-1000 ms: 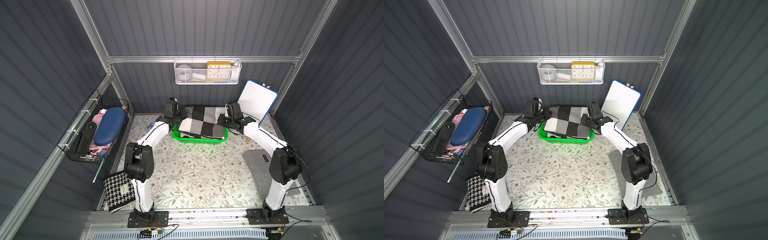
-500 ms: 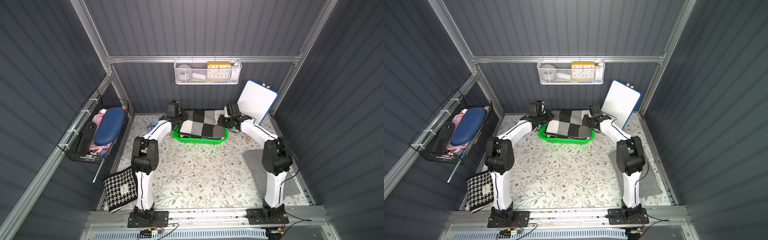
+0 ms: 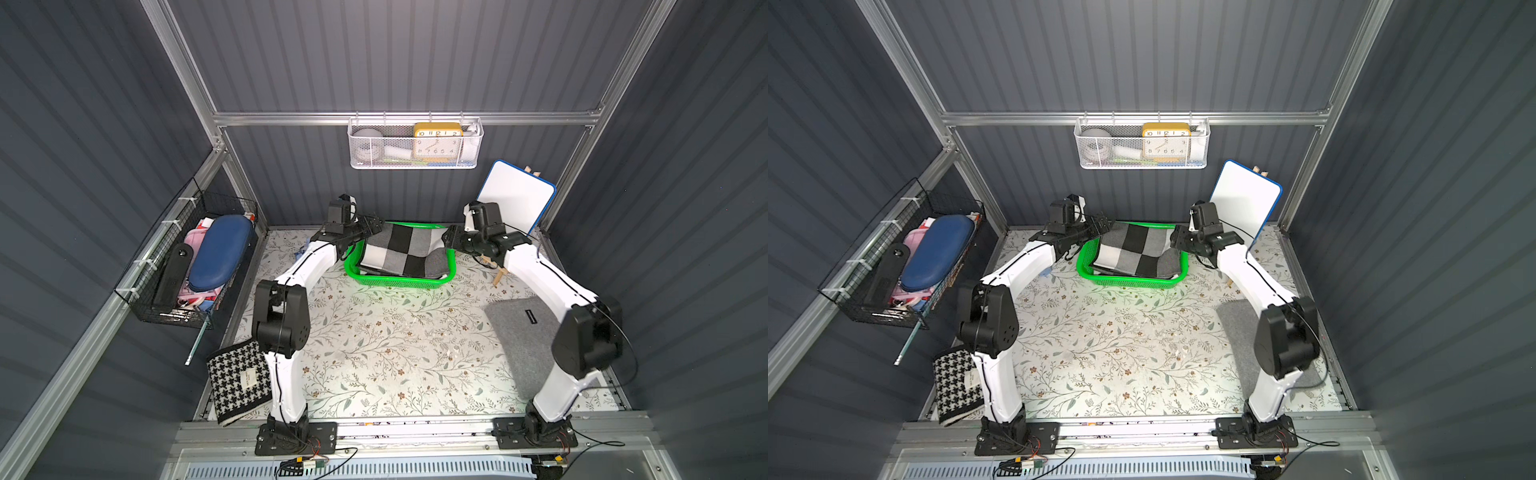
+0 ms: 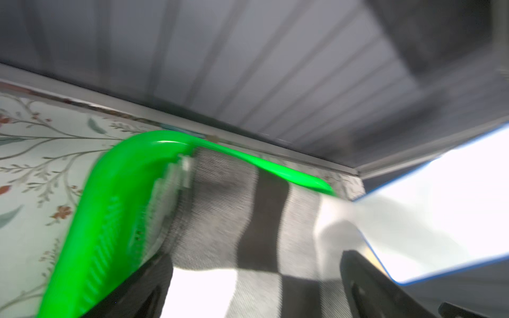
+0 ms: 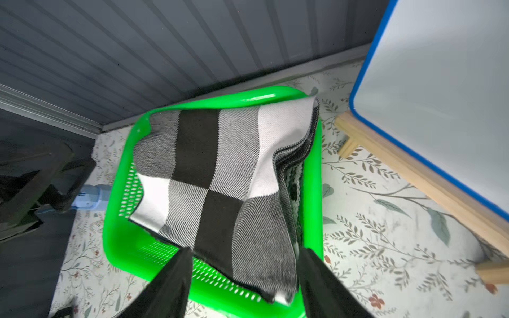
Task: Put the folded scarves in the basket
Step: Place the scarf in the basket, then move the scarf to the center of the board.
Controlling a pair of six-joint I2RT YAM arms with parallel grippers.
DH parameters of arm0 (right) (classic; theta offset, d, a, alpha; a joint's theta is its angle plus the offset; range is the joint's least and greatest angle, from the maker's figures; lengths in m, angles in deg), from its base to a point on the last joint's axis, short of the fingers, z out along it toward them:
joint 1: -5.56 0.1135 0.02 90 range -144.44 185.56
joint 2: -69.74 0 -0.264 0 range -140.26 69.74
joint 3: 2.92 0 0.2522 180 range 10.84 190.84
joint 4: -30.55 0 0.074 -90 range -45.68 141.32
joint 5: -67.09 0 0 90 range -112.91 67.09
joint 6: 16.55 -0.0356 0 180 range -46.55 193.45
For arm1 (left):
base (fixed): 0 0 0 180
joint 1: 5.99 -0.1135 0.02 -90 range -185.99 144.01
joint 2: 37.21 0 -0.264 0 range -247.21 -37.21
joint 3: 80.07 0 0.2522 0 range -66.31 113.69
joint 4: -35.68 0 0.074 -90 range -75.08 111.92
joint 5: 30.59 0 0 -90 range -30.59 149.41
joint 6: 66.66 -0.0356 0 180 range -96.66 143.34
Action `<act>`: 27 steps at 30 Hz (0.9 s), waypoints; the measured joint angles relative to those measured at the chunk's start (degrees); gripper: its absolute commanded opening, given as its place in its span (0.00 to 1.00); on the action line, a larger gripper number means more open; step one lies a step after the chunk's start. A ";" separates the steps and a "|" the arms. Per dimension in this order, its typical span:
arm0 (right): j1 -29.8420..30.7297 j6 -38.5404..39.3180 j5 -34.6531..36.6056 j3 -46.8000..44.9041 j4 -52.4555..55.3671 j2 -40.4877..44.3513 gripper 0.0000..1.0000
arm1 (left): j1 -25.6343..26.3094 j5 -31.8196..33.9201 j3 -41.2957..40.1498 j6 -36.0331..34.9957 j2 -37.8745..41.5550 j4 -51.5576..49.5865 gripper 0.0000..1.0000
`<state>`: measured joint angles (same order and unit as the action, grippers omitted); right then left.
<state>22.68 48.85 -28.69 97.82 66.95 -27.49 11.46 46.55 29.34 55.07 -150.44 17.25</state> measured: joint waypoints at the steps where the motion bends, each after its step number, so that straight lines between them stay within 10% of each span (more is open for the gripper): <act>1: 0.00 -0.07 0.09 -2.16 0.02 3.15 0.66 | 0.81 -0.46 -0.98 0.09 1.81 0.28 0.99; 10: 0.22 -3.48 -0.11 -25.20 4.22 29.88 0.65 | 11.91 -1.57 -14.78 1.88 20.33 2.99 0.99; 21: 0.72 -9.84 3.50 -41.53 14.40 54.31 0.66 | 13.53 -1.60 -40.30 8.15 35.08 2.60 0.99; 27: 0.72 -14.29 9.55 -47.34 21.44 62.23 0.66 | 24.55 1.05 -51.04 15.37 36.92 9.92 0.99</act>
<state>23.41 34.56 -19.14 50.48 88.39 34.74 36.01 47.60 -21.69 70.43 -113.52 27.18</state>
